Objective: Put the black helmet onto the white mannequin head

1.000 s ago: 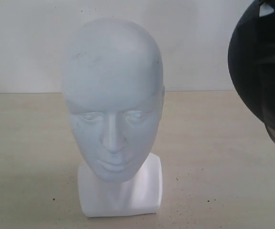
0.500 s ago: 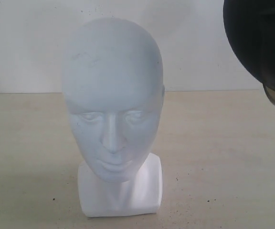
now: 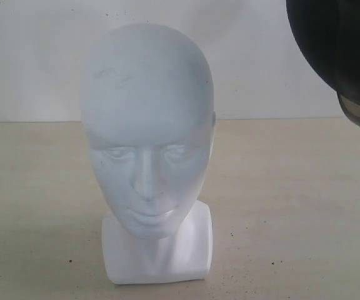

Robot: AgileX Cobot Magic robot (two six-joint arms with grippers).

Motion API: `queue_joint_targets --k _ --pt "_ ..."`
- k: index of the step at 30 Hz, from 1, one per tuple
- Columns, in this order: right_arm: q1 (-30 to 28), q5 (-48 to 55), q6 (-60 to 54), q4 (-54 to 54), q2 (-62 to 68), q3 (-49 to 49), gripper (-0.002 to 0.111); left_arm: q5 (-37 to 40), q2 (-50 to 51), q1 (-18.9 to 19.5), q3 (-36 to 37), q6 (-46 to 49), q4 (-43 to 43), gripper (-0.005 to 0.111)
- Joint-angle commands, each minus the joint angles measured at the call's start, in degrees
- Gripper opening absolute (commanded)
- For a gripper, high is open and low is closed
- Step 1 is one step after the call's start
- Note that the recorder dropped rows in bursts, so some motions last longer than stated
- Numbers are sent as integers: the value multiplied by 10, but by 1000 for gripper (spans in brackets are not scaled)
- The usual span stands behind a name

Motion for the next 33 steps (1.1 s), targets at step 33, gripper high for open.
queue_joint_targets --k 33 --pt "-2 -152 -353 443 -9 -124 0 -106 -2 2 2 -25 -223 5"
